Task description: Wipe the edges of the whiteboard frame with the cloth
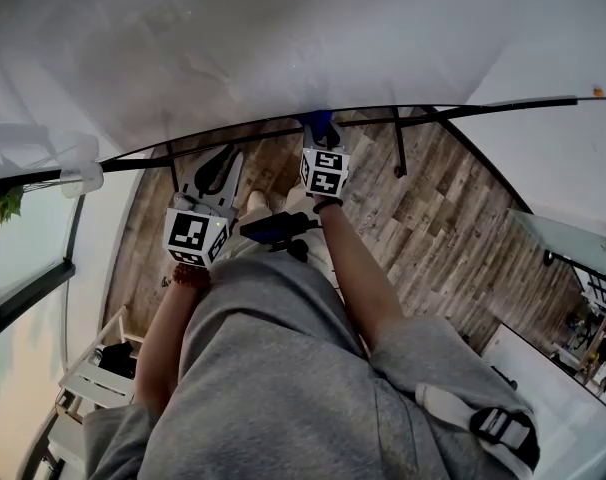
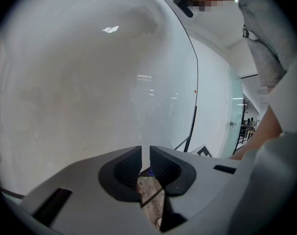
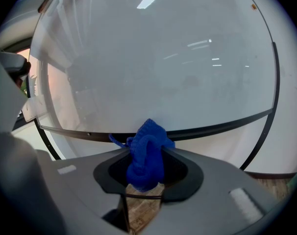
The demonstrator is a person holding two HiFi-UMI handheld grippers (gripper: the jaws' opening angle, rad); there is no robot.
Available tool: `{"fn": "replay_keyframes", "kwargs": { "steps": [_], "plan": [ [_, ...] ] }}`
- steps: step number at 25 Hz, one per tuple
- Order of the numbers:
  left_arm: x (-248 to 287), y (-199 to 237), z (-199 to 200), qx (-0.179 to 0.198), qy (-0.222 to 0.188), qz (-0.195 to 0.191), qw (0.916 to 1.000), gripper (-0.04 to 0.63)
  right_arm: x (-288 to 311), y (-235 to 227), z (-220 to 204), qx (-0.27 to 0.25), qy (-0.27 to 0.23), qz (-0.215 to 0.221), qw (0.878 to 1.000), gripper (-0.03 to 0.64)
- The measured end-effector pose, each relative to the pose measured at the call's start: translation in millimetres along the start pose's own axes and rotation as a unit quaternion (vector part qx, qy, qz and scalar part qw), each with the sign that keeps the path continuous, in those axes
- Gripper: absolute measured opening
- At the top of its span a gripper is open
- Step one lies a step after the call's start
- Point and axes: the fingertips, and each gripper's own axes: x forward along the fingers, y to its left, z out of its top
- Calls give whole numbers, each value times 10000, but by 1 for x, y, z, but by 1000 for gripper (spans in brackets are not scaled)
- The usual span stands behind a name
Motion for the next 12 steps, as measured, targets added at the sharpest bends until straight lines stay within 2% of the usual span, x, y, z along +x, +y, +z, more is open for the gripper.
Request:
{"fn": "replay_keyframes", "kwargs": {
  "steps": [7, 12],
  "plan": [
    [-28, 16, 0, -31, -98, 287, 9995, 57, 5, 24, -3, 5, 65, 178, 9998, 144],
    [-47, 28, -14, -82, -16, 474, 9988, 57, 8, 38, -6, -3, 37, 244, 9997, 144]
  ]
}}
